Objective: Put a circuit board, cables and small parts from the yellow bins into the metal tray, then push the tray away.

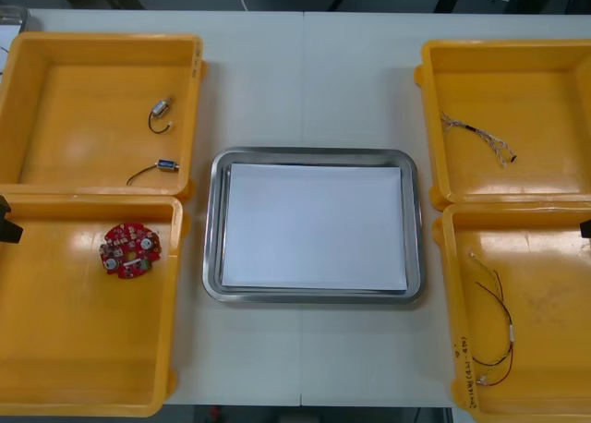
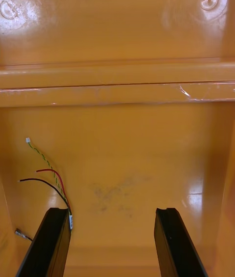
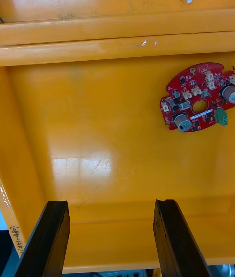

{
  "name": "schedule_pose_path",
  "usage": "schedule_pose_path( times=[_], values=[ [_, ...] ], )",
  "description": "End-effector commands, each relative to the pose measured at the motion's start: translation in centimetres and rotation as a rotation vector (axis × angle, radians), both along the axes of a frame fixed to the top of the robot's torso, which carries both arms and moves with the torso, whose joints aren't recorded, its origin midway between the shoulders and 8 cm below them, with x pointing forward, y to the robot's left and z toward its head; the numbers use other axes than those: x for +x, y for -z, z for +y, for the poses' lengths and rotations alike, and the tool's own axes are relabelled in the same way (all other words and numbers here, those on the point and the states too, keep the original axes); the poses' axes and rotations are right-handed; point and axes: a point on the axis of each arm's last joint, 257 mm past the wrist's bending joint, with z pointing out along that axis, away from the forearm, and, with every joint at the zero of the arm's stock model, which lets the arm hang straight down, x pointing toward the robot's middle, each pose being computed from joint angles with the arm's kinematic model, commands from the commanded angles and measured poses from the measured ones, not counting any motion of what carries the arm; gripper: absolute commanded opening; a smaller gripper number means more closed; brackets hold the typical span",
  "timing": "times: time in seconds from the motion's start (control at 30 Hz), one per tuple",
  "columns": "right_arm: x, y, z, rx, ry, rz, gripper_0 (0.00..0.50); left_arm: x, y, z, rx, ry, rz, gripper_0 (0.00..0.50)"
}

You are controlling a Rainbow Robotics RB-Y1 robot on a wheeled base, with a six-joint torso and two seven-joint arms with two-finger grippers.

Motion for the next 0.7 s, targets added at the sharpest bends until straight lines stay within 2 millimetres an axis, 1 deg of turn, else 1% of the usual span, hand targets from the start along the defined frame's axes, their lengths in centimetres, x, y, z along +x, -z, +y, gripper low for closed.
schedule_pose_path(
  times=[0.03, 0.7],
  values=[
    [-0.42, -1.55, -1.66, -0.035, 0.045, -0.028, 0.5, -0.43, -1.44, 1.41, 0.027, -0.057, -0.021, 0.5],
    [-0.42, -1.55, -1.66, -0.035, 0.045, -0.028, 0.5, -0.43, -1.44, 1.41, 0.027, -0.057, -0.021, 0.5]
  ],
)
